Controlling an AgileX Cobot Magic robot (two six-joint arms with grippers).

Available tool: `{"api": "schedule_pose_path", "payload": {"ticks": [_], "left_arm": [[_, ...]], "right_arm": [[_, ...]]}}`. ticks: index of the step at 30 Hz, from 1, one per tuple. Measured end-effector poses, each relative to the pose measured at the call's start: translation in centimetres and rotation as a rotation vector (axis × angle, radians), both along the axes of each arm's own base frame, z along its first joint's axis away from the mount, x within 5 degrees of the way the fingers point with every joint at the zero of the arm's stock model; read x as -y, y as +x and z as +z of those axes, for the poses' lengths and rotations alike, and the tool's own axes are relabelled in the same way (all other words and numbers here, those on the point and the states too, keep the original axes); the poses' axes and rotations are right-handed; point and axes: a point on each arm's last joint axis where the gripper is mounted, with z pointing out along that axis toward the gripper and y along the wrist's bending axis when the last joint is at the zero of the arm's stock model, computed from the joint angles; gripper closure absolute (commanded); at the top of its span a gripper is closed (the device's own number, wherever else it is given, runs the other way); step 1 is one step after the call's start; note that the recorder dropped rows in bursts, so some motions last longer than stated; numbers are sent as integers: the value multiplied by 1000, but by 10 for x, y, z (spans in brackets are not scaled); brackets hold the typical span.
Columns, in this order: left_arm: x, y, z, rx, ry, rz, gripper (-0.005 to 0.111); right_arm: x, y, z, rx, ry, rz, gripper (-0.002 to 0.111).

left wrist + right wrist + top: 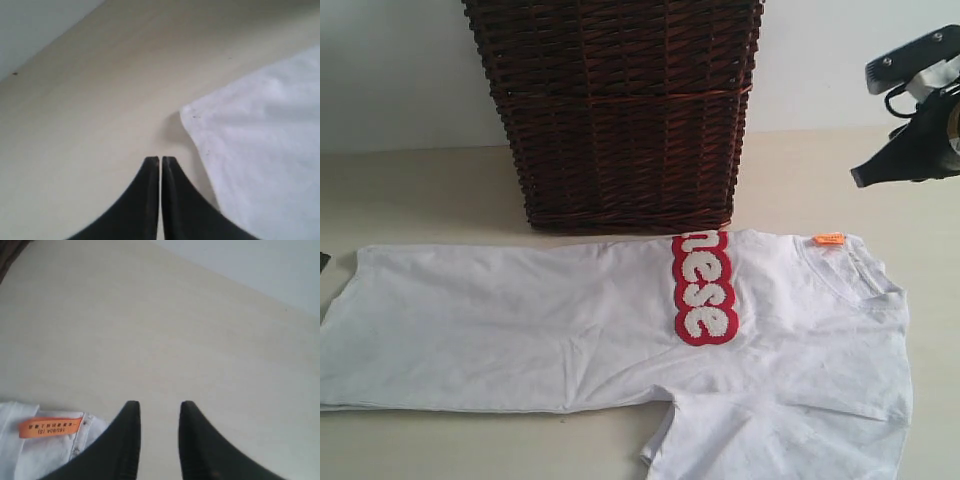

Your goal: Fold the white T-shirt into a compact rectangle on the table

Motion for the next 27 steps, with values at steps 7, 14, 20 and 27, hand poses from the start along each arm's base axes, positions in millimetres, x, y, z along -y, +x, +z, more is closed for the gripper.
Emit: {"api": "schedule_pose_path", "payload": {"ticks": [7,14,20,27], "left_arm": [[45,-9,-2,-161,-19,29,107],[72,-23,-2,-528,-215,-1,107],[78,-35,-24,-711,-273,-18,107],[77,-33,-46,-722,-274,15,107]], "right_arm": [[-4,-20,-1,-198,81,-17,108],[-27,-43,-12,-500,282,129,108],[-28,-63,-33,-614,312,125,108],[-27,-60,-59,-643,340,46,108]]}}
